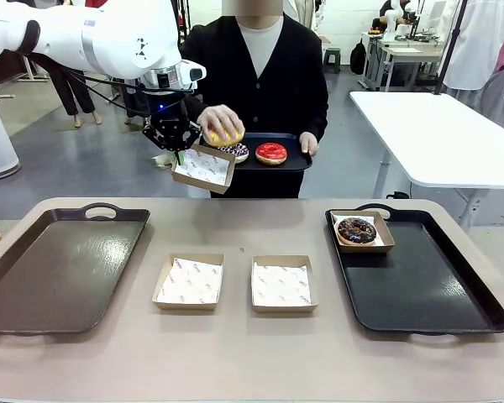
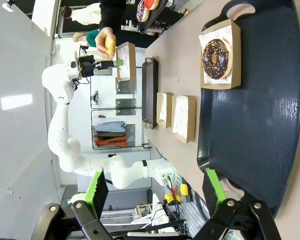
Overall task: Individually package the donuts and arrange them on the tray.
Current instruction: Place the picked Paper togo box on the Handle tray while simultaneously picking up another Paper togo box from the table with the other hand.
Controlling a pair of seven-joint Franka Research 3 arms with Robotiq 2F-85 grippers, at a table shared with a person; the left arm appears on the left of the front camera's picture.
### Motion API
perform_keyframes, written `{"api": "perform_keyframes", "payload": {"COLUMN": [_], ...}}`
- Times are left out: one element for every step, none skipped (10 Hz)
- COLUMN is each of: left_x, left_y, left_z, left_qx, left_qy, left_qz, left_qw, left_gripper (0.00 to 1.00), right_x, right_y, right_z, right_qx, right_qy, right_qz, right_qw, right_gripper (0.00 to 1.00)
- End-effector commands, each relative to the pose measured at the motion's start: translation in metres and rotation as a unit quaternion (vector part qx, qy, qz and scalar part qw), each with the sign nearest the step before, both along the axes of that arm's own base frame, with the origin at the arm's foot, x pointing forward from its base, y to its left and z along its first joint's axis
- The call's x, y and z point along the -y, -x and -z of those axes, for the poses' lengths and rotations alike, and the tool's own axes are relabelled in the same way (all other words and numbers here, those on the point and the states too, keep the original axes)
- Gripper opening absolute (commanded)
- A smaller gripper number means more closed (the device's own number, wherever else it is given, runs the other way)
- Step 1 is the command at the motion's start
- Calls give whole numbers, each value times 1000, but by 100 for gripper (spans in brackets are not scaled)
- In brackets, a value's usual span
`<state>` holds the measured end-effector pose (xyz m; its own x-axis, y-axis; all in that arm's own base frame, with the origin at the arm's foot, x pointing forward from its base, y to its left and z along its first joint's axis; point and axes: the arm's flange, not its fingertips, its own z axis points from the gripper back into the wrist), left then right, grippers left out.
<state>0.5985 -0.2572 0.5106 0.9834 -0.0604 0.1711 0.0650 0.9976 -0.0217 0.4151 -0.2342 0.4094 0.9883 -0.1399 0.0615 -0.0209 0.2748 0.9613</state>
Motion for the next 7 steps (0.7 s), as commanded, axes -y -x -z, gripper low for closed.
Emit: {"api": "perform_keyframes", "payload": {"left_x": [-2,-2,-2,-2,-2,-2,-2], "left_y": [2,2,2,2,2,2,2], "left_z": [-2,-2,-2,-2,-2,-2,-2], "left_qx": [2,2,2,2,2,2,2], "left_qy": [-1,-1,-1,-1,-1,-1,-1], "left_qz": [1,1,1,1,1,1,1], "left_qw": [1000,1000,1000,1000,1000,1000,1000], "left_gripper": [0,0,0,0,0,0,0], "right_x": [1,1,1,1,1,1,1], "right_y": [1,1,1,1,1,1,1], "right_z": [1,1,1,1,1,1,1], "right_qx": [-1,-1,-1,-1,-1,-1,-1], "right_qy": [1,1,1,1,1,1,1], "right_qz": [3,3,3,3,3,3,3], "right_qw": [1000,1000,1000,1000,1000,1000,1000], "right_gripper": [100,100,100,100,100,100,100]}}
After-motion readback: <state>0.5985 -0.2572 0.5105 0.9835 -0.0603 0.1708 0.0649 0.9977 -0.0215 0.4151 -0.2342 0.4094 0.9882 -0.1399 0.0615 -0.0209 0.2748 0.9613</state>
